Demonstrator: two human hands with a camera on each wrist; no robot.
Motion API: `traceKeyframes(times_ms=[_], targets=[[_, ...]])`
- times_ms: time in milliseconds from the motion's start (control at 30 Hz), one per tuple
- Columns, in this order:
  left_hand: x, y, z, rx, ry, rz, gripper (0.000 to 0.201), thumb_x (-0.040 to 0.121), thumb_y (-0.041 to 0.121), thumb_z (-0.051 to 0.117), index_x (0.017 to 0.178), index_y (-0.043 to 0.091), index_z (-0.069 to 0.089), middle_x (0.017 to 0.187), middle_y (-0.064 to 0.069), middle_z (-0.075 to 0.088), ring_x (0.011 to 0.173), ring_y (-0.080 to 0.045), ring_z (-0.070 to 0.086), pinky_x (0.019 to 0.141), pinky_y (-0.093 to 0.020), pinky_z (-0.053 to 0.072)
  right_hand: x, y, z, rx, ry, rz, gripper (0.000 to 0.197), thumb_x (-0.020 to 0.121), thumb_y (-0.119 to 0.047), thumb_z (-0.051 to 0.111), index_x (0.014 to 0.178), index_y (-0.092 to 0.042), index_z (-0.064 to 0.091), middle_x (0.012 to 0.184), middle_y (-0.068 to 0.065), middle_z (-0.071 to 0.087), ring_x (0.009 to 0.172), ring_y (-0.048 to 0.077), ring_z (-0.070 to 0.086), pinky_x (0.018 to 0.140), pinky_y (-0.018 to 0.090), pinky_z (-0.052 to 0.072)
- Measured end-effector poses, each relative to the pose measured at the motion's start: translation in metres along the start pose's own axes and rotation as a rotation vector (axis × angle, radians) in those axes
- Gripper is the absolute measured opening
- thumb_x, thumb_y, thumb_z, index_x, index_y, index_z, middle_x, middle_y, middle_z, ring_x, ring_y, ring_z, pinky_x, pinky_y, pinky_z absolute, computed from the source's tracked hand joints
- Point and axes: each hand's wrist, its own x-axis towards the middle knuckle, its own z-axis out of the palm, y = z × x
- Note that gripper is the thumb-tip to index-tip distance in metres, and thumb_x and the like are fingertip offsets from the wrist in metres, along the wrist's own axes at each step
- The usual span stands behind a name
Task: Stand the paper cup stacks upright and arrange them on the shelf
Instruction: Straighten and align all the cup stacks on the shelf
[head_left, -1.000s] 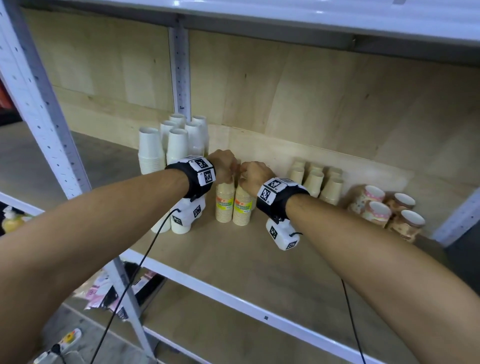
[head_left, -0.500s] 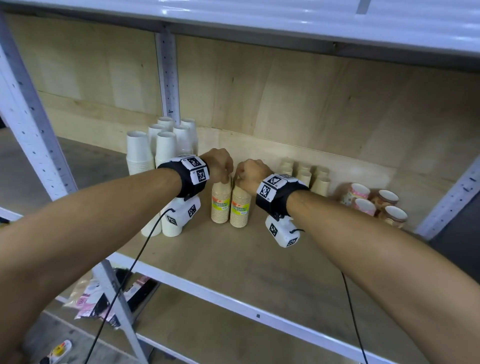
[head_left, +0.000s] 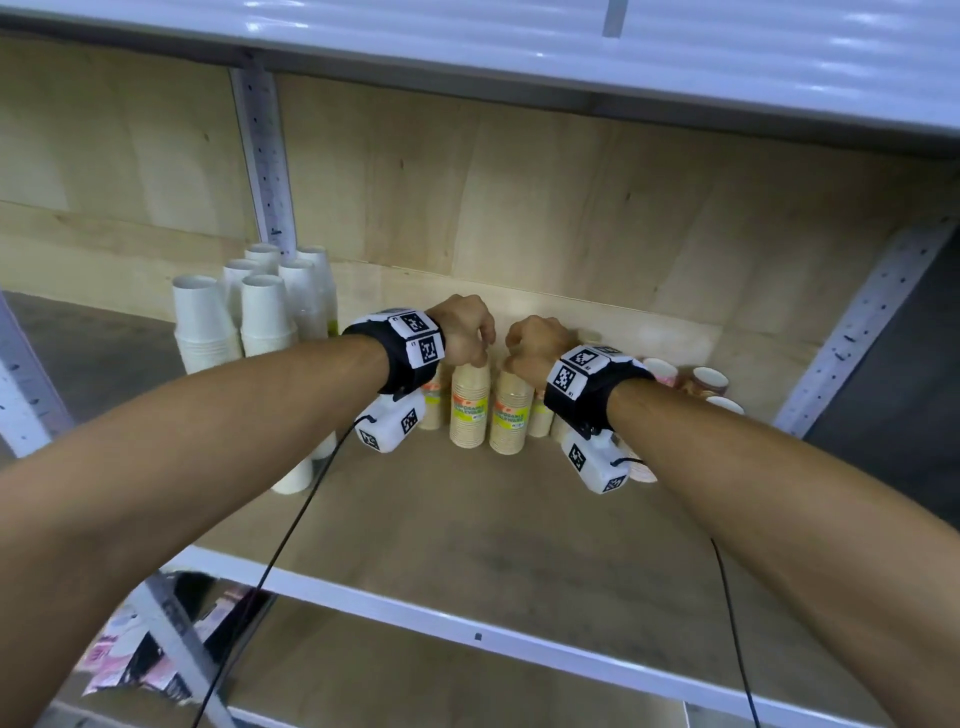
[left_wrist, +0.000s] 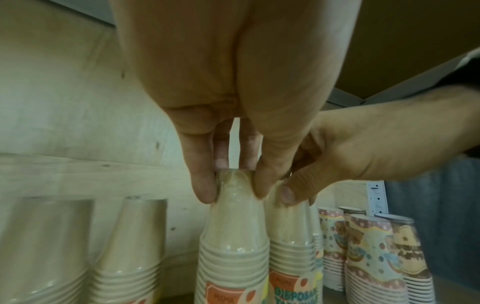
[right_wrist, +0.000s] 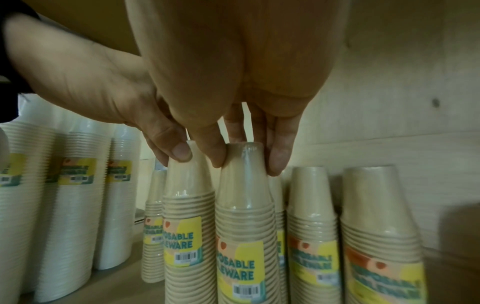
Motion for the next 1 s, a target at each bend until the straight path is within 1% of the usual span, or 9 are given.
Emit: traceKeyframes(times_ms=[133,267,367,467,567,733,867,933,1000], targets=[[0.010,0.015,0.006,0.002,-0.004,0.028,0.037,0.081,0.015,0.075,0.118,0.016,0.069,0.118,-0.005,0.063,0.105,-0.023,0.061,0.090,-0.033,0.054,-0.004,0.018,-0.005,-0.016,0.010,0.031,0.027,0.083,-0.018,0.066,0.109,-0.013,0.070,0.109,0.009,0.068,0.101,0.029,0.064,0.073,0.026,0.049],[0.018,0.025,0.013,0.004,-0.008,0.051,0.034,0.081,0.014,0.075,0.114,0.014,0.071,0.115,-0.005,0.066,0.103,-0.023,0.062,0.088,-0.033,0.054,-0.007,0.031,-0.006,-0.026,0.025,0.038,0.025,0.084,-0.016,0.065,0.108,-0.012,0.071,0.106,0.010,0.069,0.100,0.028,0.064,0.068,0.024,0.041],[0.023,0.028,0.017,-0.007,-0.009,0.054,0.033,0.080,0.014,0.076,0.113,0.013,0.071,0.114,-0.006,0.067,0.102,-0.023,0.063,0.088,-0.033,0.055,-0.005,0.038,-0.004,-0.016,0.029,0.026,0.023,0.085,-0.015,0.063,0.107,-0.010,0.070,0.106,0.011,0.069,0.100,0.029,0.064,0.068,0.024,0.040],[0.027,0.030,0.020,-0.006,0.000,0.065,0.031,0.082,0.014,0.075,0.112,0.012,0.072,0.113,-0.006,0.067,0.101,-0.023,0.063,0.083,-0.029,0.052,-0.002,0.042,-0.001,-0.002,0.025,0.029,0.021,0.086,-0.016,0.062,0.105,-0.012,0.071,0.103,0.009,0.070,0.097,0.027,0.065,0.069,0.025,0.045],[0.032,0.030,0.024,-0.021,0.004,0.067,0.030,0.081,0.013,0.075,0.111,0.013,0.072,0.112,-0.007,0.067,0.100,-0.023,0.063,0.078,-0.027,0.049,0.002,0.044,0.003,0.006,0.014,0.030,0.020,0.085,-0.015,0.061,0.102,-0.010,0.071,0.100,0.010,0.070,0.094,0.027,0.066,0.072,0.028,0.052],[0.040,0.029,0.031,-0.027,0.002,0.079,0.026,0.082,0.013,0.074,0.108,0.011,0.072,0.110,-0.008,0.068,0.098,-0.023,0.062,0.075,-0.025,0.046,0.008,0.047,0.009,-0.012,0.001,0.023,0.018,0.085,-0.017,0.061,0.097,-0.009,0.071,0.096,0.011,0.070,0.091,0.028,0.066,0.068,0.029,0.049],[0.044,0.029,0.037,-0.034,-0.009,0.088,0.021,0.083,0.013,0.074,0.104,0.010,0.072,0.106,-0.007,0.069,0.096,-0.022,0.063,0.073,-0.024,0.044,0.011,0.052,0.011,0.001,-0.007,0.032,0.017,0.084,-0.017,0.062,0.096,-0.009,0.071,0.094,0.011,0.070,0.089,0.027,0.066,0.069,0.031,0.052],[0.045,0.029,0.040,-0.041,-0.015,0.087,0.021,0.082,0.015,0.075,0.103,0.012,0.071,0.106,-0.005,0.069,0.096,-0.022,0.063,0.074,-0.025,0.046,0.012,0.055,0.012,0.007,-0.014,0.032,0.017,0.083,-0.018,0.062,0.095,-0.009,0.071,0.095,0.010,0.071,0.088,0.027,0.066,0.067,0.030,0.050],[0.046,0.029,0.040,-0.037,-0.025,0.089,0.022,0.082,0.017,0.076,0.103,0.014,0.070,0.106,-0.005,0.068,0.095,-0.022,0.063,0.074,-0.026,0.047,0.012,0.058,0.012,0.008,-0.018,0.032,0.017,0.084,-0.019,0.062,0.095,-0.009,0.072,0.093,0.009,0.071,0.087,0.026,0.066,0.063,0.027,0.044]])
